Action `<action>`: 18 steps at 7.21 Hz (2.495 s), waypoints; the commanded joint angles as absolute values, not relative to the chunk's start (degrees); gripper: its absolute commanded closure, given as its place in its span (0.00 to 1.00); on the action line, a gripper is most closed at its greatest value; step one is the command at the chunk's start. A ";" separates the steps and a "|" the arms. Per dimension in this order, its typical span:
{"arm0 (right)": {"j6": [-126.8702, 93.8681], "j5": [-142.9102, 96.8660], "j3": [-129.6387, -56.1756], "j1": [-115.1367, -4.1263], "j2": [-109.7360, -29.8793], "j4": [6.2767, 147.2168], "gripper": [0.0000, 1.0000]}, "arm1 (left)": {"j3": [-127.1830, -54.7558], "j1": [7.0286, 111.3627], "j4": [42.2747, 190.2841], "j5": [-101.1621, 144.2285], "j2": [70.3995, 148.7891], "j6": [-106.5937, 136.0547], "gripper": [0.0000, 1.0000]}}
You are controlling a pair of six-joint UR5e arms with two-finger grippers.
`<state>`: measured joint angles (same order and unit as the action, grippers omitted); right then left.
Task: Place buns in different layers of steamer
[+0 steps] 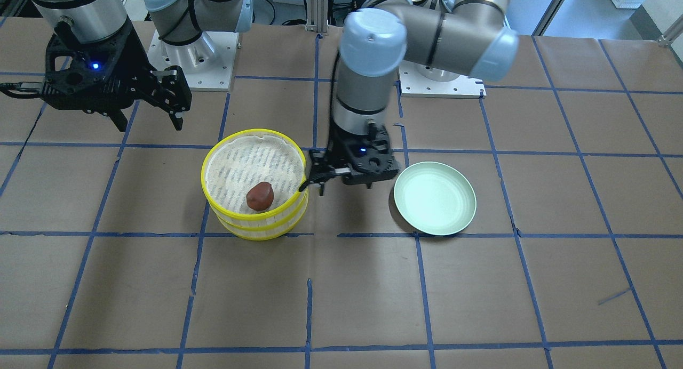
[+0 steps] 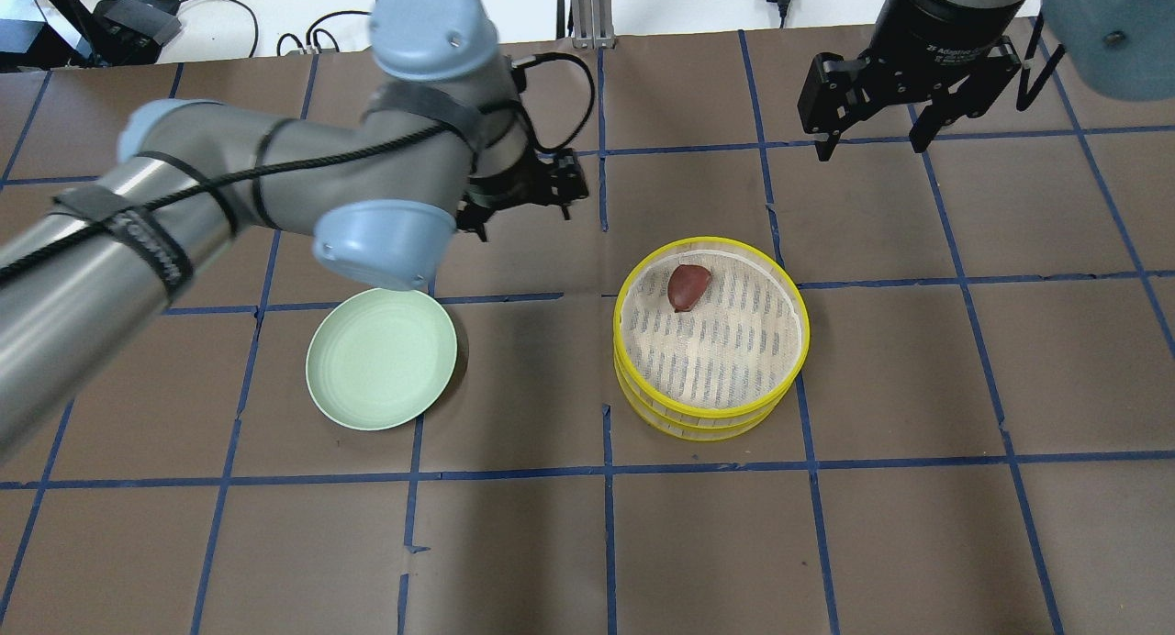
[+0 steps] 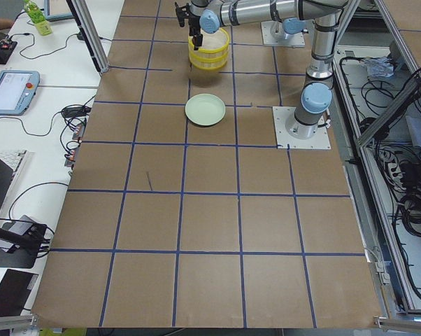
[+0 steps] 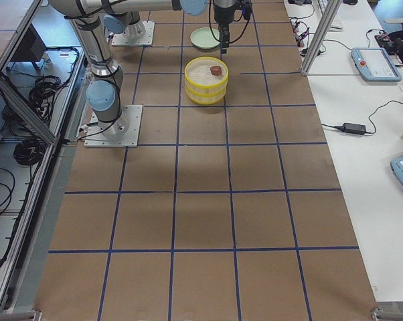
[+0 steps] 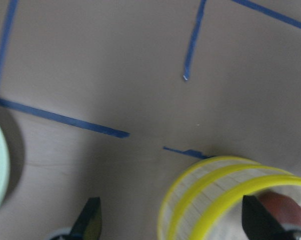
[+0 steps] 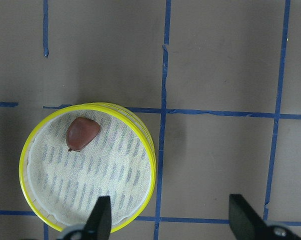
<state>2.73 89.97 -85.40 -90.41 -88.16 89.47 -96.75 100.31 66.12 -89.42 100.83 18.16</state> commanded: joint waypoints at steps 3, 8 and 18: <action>2.72 90.09 -85.87 -90.26 -88.33 89.30 0.14 | -94.49 83.86 86.28 -90.35 85.81 2.11 0.00; 2.81 90.09 -85.87 -90.26 -88.51 89.38 0.00 | -94.66 85.16 92.02 -90.00 84.37 0.80 0.00; 2.90 89.91 -82.88 -90.17 -87.63 83.76 0.00 | -95.10 88.95 92.02 -90.26 84.46 0.26 0.00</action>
<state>2.94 89.91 -82.92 -90.10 -87.68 84.09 -95.09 88.94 92.04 -90.26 84.47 0.27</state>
